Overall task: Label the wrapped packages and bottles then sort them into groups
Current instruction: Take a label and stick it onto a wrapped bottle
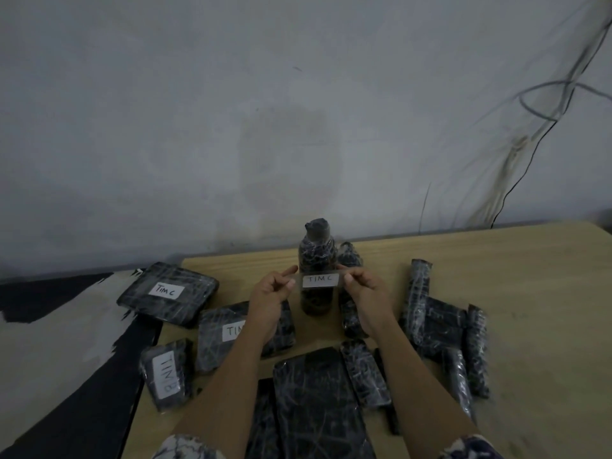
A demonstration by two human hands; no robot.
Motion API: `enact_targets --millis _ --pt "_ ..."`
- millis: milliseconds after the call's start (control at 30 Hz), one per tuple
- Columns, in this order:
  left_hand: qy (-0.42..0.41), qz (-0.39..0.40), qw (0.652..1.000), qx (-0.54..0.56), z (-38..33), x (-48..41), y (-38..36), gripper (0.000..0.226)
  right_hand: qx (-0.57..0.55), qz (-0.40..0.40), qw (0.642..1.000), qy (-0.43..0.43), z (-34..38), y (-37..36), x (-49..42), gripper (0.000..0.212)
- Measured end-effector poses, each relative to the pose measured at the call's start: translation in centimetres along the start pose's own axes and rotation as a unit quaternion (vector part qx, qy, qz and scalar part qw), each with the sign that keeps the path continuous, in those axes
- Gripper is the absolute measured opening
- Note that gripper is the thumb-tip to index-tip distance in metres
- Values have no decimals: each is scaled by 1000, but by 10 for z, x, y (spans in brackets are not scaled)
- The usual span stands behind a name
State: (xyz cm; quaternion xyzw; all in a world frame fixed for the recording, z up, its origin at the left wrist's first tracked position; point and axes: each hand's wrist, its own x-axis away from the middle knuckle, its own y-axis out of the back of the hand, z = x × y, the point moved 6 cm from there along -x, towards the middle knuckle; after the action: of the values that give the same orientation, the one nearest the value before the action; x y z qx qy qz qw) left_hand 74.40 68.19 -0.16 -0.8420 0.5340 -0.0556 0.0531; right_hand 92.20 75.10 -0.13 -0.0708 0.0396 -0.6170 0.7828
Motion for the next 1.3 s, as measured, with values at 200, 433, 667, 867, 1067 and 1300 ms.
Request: enact_targets --millis 200,433,667,867,1067,1300 --pt "-3 -35 999 11 2 -8 0 29 -17 3 1000 -1 0 -6 -9 23" --pt "-13 -83 996 38 11 -16 -1 29 10 -49 999 12 4 -10 -7 17" --pt "2 -126 989 78 19 -24 -9 30 27 -92 995 14 8 -10 -8 16" --pt "15 -124 989 85 15 -25 -11 33 89 -110 990 15 4 -9 -14 12" --pt "33 -148 981 122 14 -21 -15 20 25 -116 993 6 6 -14 -12 17" --pt "24 -166 981 93 15 -24 -18 17 -128 -103 984 -64 -8 -25 -14 19"
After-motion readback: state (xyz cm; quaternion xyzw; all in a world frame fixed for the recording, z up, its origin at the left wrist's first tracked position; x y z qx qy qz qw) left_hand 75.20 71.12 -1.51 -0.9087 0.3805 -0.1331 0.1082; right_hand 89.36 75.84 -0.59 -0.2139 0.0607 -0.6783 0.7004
